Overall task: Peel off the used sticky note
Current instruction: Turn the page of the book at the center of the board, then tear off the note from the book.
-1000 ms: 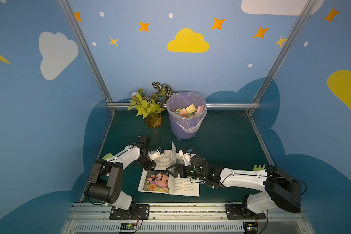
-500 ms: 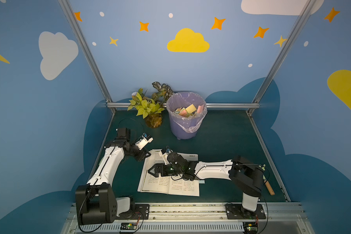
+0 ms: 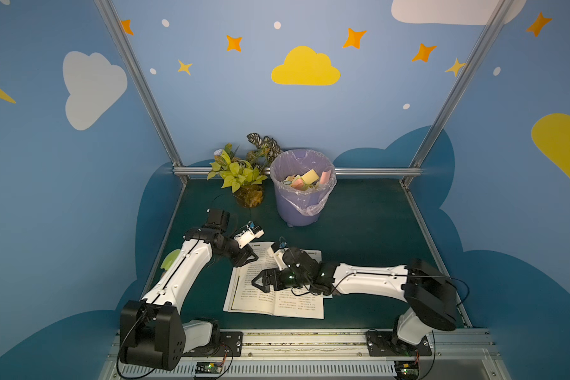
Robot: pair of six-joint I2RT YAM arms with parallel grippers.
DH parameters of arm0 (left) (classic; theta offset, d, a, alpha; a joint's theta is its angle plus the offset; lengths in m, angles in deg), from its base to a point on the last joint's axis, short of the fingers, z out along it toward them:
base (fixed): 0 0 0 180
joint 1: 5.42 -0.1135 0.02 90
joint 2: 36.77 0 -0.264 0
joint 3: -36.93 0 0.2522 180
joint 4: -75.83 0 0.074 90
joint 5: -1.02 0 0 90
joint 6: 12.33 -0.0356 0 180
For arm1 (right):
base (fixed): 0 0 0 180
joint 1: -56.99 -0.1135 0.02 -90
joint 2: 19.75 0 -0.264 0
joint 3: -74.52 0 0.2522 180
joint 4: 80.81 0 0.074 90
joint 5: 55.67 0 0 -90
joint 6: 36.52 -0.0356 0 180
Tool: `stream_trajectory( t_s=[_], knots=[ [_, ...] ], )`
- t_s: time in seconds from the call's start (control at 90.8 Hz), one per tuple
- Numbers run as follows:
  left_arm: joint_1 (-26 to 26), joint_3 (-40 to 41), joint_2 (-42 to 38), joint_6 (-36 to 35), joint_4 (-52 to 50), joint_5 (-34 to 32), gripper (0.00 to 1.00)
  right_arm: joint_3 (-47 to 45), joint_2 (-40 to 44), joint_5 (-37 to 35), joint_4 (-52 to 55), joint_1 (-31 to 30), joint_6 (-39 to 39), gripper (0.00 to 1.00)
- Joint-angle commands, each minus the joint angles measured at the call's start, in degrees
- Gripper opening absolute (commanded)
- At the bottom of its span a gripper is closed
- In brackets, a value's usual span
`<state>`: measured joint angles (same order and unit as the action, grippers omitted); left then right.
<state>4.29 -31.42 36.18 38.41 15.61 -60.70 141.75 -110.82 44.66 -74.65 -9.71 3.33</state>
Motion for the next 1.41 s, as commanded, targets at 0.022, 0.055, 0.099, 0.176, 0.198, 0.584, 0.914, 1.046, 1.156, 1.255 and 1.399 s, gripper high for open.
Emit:
stream_trajectory(
  t_s=[0.022,0.055,0.099,0.176,0.198,0.584,0.914,1.046,1.156,1.255,1.399],
  knots=[
    [5.78,-1.48,-0.21,2.38,-0.05,-3.32,0.43,-7.47,13.53,-9.6,14.42,4.95,2.78,0.96],
    [7.37,-1.77,0.23,2.71,0.24,-3.73,0.43,-10.11,17.02,-11.53,16.33,6.55,1.39,0.96],
    [9.41,-2.03,1.03,2.83,0.6,-4.18,0.43,-13.78,21.49,-15.01,18.52,8.41,-1.16,0.97],
    [13.13,-2.19,2.18,3.17,1.84,-4.78,0.43,-20.94,29.61,-18.72,20.04,11.4,-2.23,0.98],
    [14.19,-2.23,2.63,3.22,2.19,-5.15,0.43,-22.55,31.45,-19.15,20.07,12.2,-1.97,0.98],
    [30.21,-7.26,15.6,4.57,7.62,-11.43,0.43,-36.43,43.79,-11.48,14.77,22.58,-1.5,0.92],
    [34.54,-15.5,28.26,6.49,9.78,-16.74,0.4,-35.47,27.67,-0.58,2.29,27.59,-0.67,0.7],
    [35.48,-19.12,32.95,6.74,9.78,-18.92,0.39,-34.2,23.48,2.24,-0.04,28.87,-0.09,0.56],
    [36.17,-22.07,36.66,7.11,9.35,-20.36,0.38,-33.74,23.11,2.67,-0.33,29.58,0.6,0.47],
    [36.65,-24.84,39.8,7.45,8.34,-20.97,0.38,-33.85,23.27,2.08,-0.47,29.85,0.86,0.41],
    [37.21,-28.02,42.34,7.56,8.06,-22.27,0.37,-33.19,21.76,4.09,-1.76,29.78,1.79,0.3]
  ],
)
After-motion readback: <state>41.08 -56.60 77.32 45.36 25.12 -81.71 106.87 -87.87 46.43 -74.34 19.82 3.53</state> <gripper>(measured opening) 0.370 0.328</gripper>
